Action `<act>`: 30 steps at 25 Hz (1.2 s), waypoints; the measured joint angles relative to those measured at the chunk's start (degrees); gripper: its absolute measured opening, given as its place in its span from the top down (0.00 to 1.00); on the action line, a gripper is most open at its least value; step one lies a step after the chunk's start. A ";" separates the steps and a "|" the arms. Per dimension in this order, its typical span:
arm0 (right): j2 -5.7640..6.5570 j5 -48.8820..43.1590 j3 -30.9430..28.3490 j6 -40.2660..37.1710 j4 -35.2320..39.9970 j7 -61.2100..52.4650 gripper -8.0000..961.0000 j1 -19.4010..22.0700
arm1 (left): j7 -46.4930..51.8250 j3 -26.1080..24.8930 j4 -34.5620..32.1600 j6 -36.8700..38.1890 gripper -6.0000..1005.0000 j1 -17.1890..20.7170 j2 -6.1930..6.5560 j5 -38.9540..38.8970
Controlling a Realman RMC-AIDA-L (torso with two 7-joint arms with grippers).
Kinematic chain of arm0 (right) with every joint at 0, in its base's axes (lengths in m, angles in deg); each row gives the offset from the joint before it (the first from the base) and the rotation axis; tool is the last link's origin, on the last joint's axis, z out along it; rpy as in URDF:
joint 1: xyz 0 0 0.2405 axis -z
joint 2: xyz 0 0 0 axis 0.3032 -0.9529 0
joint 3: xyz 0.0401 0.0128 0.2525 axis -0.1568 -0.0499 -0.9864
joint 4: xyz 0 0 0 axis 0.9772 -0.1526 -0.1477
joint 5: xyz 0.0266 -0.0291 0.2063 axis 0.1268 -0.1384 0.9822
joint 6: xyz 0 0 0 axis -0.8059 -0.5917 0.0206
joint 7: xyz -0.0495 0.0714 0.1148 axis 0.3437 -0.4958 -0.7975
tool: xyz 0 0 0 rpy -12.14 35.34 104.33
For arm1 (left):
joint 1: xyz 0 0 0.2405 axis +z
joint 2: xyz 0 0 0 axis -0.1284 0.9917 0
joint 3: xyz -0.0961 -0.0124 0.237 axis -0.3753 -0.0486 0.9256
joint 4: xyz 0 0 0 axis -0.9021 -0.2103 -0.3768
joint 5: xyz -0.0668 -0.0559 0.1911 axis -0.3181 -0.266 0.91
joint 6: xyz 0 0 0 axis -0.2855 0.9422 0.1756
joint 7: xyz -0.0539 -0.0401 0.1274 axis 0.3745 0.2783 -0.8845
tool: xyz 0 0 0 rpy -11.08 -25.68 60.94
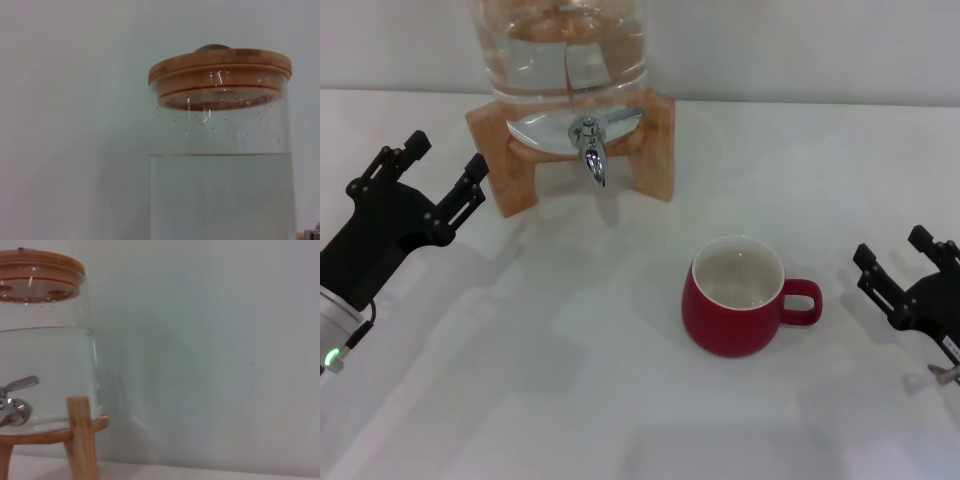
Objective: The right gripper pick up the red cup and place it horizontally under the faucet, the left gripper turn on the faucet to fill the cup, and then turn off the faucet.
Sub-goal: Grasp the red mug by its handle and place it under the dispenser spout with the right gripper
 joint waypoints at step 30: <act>0.17 0.00 12.49 -3.15 0.00 0.00 0.22 1.21 | 0.00 0.01 -0.33 0.70 0.25 0.29 0.00 -0.01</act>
